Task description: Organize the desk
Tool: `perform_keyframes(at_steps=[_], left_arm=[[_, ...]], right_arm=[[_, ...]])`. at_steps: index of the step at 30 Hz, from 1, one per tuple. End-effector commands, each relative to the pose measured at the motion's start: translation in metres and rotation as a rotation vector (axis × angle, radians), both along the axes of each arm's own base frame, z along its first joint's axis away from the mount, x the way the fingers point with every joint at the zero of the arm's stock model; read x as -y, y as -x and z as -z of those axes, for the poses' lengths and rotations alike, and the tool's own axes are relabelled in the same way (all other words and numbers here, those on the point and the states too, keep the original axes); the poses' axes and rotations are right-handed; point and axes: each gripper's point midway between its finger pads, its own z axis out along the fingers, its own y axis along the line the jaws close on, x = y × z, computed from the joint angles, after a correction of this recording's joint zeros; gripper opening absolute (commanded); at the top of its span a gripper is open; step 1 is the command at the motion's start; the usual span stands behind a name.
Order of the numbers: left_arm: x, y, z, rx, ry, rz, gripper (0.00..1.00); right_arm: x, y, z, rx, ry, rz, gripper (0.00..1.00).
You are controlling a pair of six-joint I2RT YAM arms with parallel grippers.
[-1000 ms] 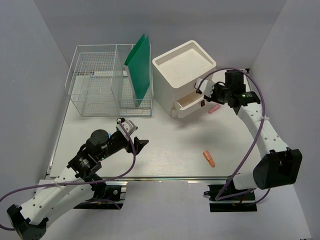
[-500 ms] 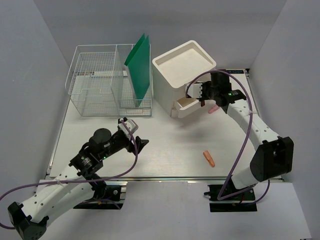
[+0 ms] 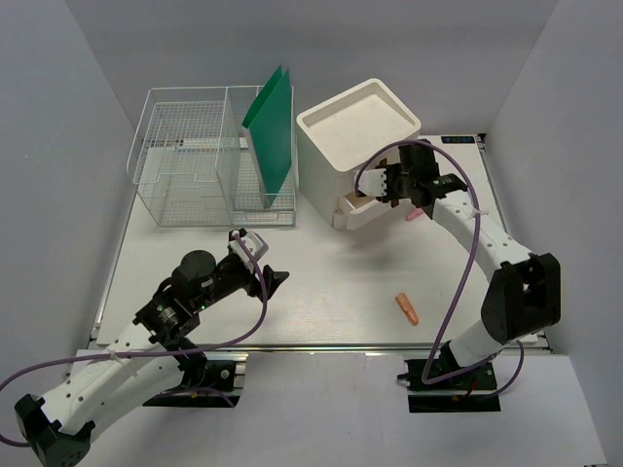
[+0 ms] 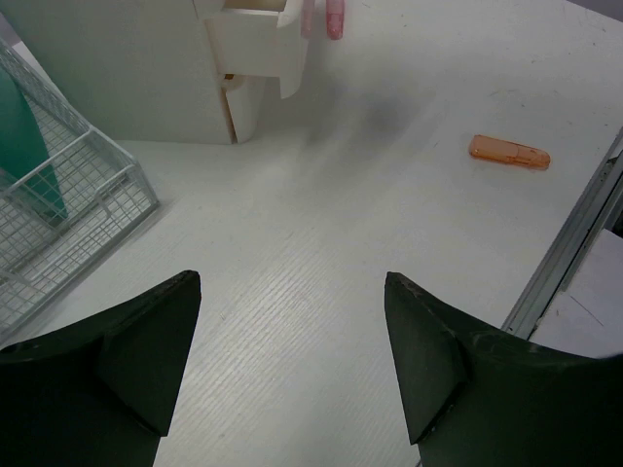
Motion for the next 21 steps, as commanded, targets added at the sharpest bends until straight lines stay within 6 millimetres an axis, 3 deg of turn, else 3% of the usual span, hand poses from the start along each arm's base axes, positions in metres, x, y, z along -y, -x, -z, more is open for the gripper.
perform_keyframes(at_steps=[1, 2, 11, 21], left_arm=[[-0.003, -0.001, -0.013, 0.028, 0.018, -0.012, 0.86], [-0.002, -0.001, -0.013, 0.027, 0.019, -0.012, 0.86], [-0.002, -0.002, -0.012, 0.026, 0.016, -0.010, 0.86], [-0.002, -0.001, -0.012, 0.025, 0.015, -0.009, 0.86]], right_arm=[[-0.005, -0.004, -0.008, 0.030, 0.009, -0.013, 0.48], [-0.005, -0.004, -0.008, 0.032, 0.006, -0.013, 0.54], [-0.008, 0.003, -0.016, 0.031, -0.047, -0.015, 0.55], [-0.004, 0.000, 0.003, 0.014, 0.022, -0.025, 0.56]])
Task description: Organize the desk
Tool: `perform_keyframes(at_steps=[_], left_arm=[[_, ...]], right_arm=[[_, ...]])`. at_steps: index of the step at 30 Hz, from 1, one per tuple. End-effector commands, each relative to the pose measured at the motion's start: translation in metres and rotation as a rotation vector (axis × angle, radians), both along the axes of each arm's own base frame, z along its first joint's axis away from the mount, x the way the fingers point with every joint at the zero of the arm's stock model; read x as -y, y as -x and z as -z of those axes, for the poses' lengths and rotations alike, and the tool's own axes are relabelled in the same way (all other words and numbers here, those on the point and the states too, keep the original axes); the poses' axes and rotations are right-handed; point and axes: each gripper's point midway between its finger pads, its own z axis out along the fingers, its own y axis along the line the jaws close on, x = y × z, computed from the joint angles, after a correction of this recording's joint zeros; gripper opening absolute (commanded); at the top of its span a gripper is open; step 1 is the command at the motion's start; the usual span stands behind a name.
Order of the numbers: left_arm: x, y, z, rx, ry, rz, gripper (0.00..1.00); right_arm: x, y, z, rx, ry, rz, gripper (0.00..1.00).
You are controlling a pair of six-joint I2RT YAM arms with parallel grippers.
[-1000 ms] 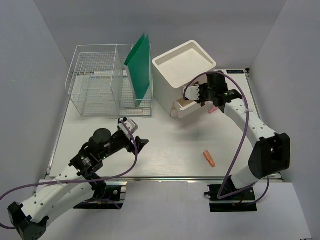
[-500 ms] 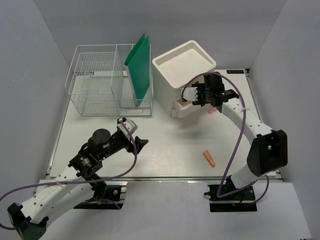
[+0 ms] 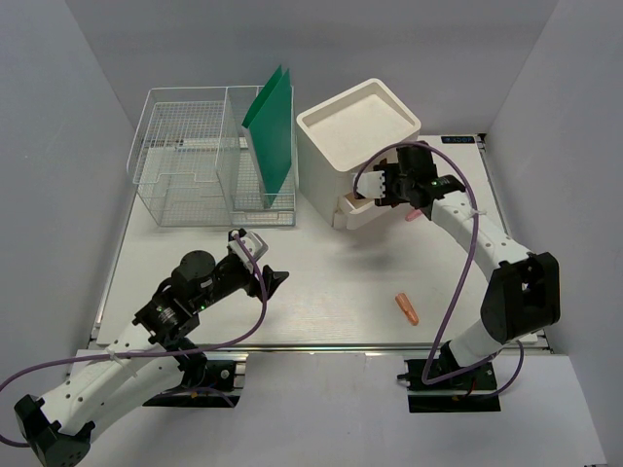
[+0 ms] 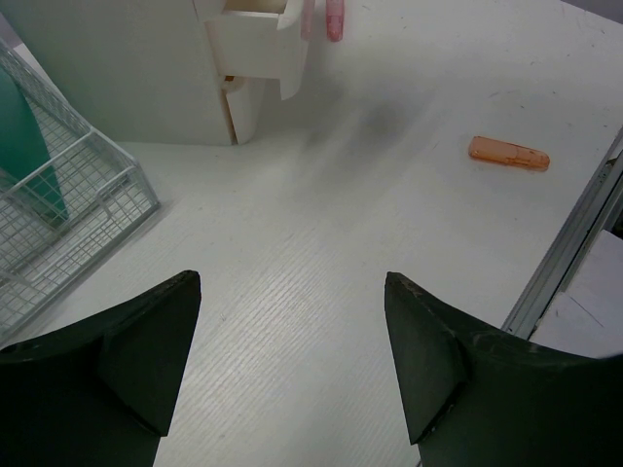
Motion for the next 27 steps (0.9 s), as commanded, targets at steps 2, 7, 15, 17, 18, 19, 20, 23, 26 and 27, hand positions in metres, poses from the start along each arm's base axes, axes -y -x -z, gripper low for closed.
perform_keyframes(at_steps=[2, 7, 15, 17, 18, 19, 20, 23, 26, 27], left_arm=[[-0.001, -0.002, -0.010, 0.019, 0.013, -0.008, 0.86], [-0.001, -0.002, -0.010, 0.020, 0.012, -0.008, 0.86], [-0.001, -0.003, -0.009, 0.020, 0.006, -0.010, 0.85], [-0.001, -0.003, -0.009, 0.018, 0.009, -0.011, 0.86], [-0.001, -0.003, -0.009, 0.018, 0.009, -0.011, 0.86], [-0.001, -0.003, -0.009, 0.018, 0.009, -0.011, 0.86], [-0.001, -0.002, -0.009, 0.018, 0.009, -0.009, 0.86], [-0.001, -0.002, -0.010, 0.020, 0.010, -0.008, 0.86], [-0.001, -0.001, -0.011, 0.022, 0.014, -0.005, 0.86], [-0.001, -0.001, -0.011, 0.022, 0.014, -0.006, 0.86]], right_arm=[[-0.003, 0.001, 0.003, 0.023, 0.046, -0.027, 0.56], [0.000, 0.001, 0.002, 0.034, 0.069, -0.032, 0.65], [-0.002, 0.000, -0.009, 0.069, 0.050, -0.029, 0.67], [-0.005, 0.001, -0.016, 0.068, -0.008, -0.017, 0.66], [-0.008, 0.002, -0.028, 0.085, -0.039, -0.020, 0.65], [-0.010, 0.004, -0.035, 0.086, -0.075, -0.021, 0.64], [-0.019, 0.010, -0.037, 0.055, -0.152, -0.033, 0.63], [-0.030, 0.027, -0.049, -0.010, -0.267, -0.051, 0.56], [-0.036, 0.044, -0.045, -0.088, -0.333, -0.081, 0.17], [-0.040, 0.049, -0.040, -0.117, -0.348, -0.074, 0.04]])
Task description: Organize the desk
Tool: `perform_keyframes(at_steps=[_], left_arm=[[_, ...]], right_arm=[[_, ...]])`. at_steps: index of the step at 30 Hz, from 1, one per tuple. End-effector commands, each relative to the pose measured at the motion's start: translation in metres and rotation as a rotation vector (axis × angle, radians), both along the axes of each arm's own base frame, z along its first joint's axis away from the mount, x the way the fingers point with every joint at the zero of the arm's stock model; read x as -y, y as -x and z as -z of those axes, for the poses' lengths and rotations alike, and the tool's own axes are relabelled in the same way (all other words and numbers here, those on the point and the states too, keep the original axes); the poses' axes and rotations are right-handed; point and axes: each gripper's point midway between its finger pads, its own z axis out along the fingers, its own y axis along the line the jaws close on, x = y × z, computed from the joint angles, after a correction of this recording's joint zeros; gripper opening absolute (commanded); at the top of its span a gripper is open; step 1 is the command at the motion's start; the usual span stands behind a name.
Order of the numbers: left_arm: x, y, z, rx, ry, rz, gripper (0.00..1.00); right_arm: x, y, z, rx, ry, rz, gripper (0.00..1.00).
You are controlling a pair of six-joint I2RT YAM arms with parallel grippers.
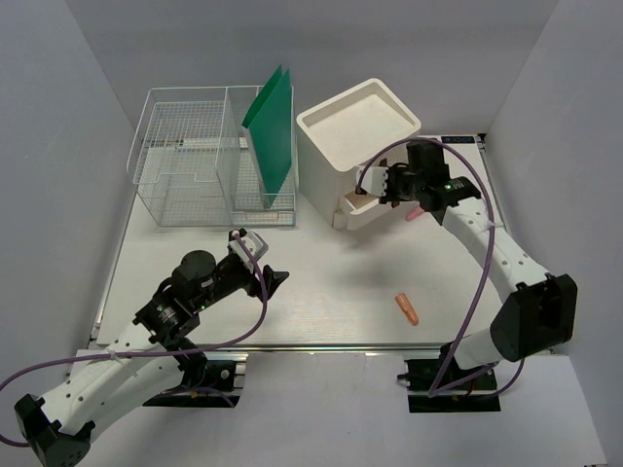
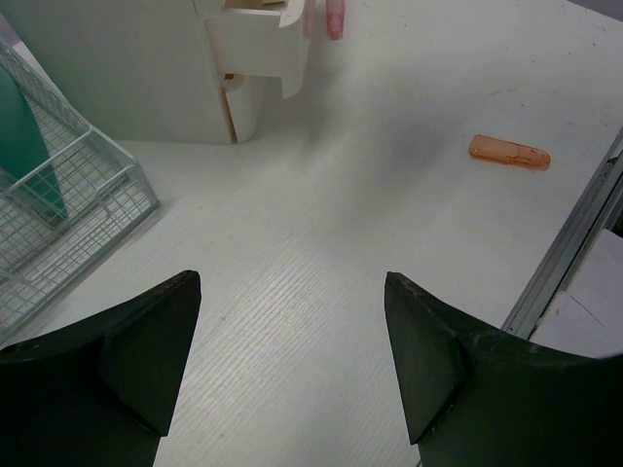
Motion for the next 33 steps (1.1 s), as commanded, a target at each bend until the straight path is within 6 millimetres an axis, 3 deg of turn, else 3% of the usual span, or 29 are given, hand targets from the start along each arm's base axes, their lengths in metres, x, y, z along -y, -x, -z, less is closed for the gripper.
perform_keyframes(at_steps=[1, 7, 10, 14, 22, 26, 28, 33], left_arm=[[-0.002, -0.001, -0.012, 0.025, 0.016, -0.006, 0.86], [-0.003, 0.000, -0.015, 0.037, 0.025, -0.008, 0.86], [-0.002, 0.001, -0.018, 0.043, 0.030, -0.001, 0.86], [-0.001, 0.001, -0.016, 0.040, 0.028, 0.005, 0.85], [-0.002, 0.001, -0.017, 0.043, 0.028, -0.001, 0.86], [-0.003, 0.000, -0.017, 0.044, 0.024, -0.003, 0.86], [-0.003, 0.000, -0.016, 0.042, 0.024, -0.004, 0.86], [-0.002, 0.000, -0.016, 0.041, 0.021, 0.003, 0.86]], right_arm=[[-0.005, 0.017, -0.007, -0.100, -0.132, 0.012, 0.00], [0.026, 0.015, 0.035, -0.238, -0.154, 0.193, 0.00], [0.047, 0.010, 0.051, -0.257, -0.174, 0.268, 0.00], [0.059, -0.001, 0.065, -0.284, -0.185, 0.319, 0.00], [0.047, -0.033, 0.086, -0.291, -0.230, 0.342, 0.00], [0.043, -0.051, 0.085, -0.264, -0.294, 0.378, 0.00], [0.039, -0.061, 0.075, -0.210, -0.350, 0.377, 0.00], [0.028, -0.066, 0.068, -0.189, -0.466, 0.386, 0.00]])
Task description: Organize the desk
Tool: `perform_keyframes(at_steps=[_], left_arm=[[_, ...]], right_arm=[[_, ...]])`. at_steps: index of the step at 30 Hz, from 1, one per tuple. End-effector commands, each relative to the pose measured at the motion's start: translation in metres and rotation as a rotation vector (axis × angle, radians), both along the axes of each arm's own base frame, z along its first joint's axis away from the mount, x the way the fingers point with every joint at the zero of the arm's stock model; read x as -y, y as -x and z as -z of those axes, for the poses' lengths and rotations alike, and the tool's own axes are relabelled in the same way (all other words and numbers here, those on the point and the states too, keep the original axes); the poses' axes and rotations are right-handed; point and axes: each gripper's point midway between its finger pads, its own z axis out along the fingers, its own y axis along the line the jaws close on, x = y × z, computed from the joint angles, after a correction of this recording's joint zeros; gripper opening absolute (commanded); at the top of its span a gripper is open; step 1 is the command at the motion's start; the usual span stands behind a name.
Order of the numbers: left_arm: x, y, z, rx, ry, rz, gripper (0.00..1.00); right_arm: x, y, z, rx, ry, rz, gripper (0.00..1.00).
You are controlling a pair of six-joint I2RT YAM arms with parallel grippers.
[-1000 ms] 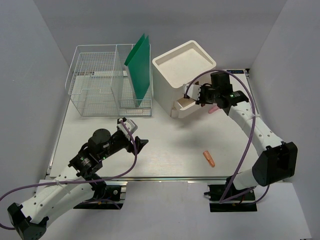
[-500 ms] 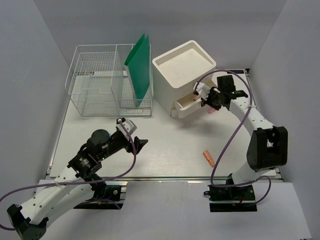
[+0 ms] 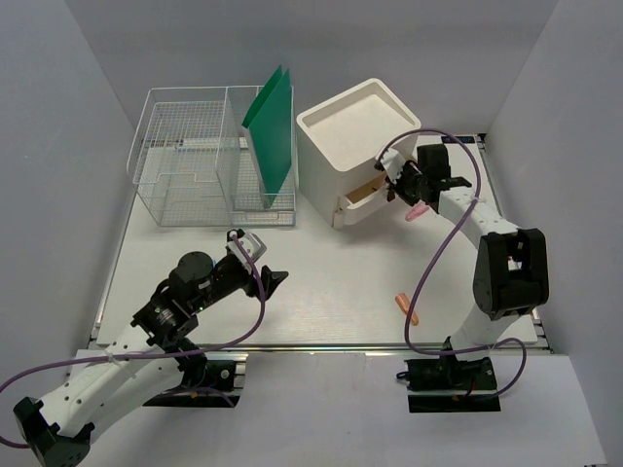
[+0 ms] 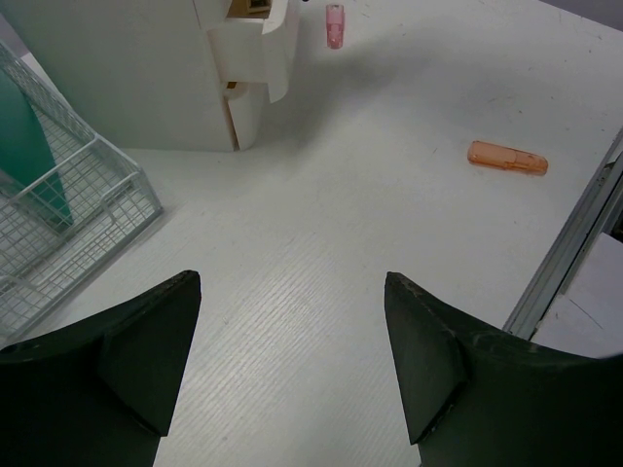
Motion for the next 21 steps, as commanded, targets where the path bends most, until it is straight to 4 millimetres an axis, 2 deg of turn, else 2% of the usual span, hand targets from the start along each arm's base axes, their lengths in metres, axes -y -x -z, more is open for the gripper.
perform_keyframes(at_steps=[1, 2, 4, 5, 9, 15, 21], left_arm=[[0.000, -0.001, -0.010, 0.023, 0.009, 0.000, 0.86], [0.000, -0.001, -0.010, 0.023, 0.009, 0.000, 0.86], [0.000, -0.002, -0.009, 0.021, 0.007, -0.001, 0.86], [0.000, -0.002, -0.010, 0.023, 0.009, -0.001, 0.86], [0.000, -0.003, -0.007, 0.016, 0.001, -0.001, 0.86], [0.001, -0.004, -0.004, 0.009, -0.007, -0.005, 0.86], [0.001, -0.005, 0.000, 0.000, -0.017, -0.007, 0.86]], right_arm=[[-0.018, -0.021, -0.036, 0.137, -0.144, 0.023, 0.00], [-0.020, -0.025, -0.042, 0.152, -0.183, 0.039, 0.00], [-0.025, -0.024, -0.035, 0.136, -0.202, 0.040, 0.00], [-0.029, -0.028, -0.039, 0.158, -0.221, 0.031, 0.00], [-0.038, -0.033, -0.035, 0.134, -0.289, 0.052, 0.00], [-0.044, -0.037, -0.034, 0.176, -0.378, 0.077, 0.00], [-0.047, -0.039, -0.024, 0.128, -0.445, 0.123, 0.00]])
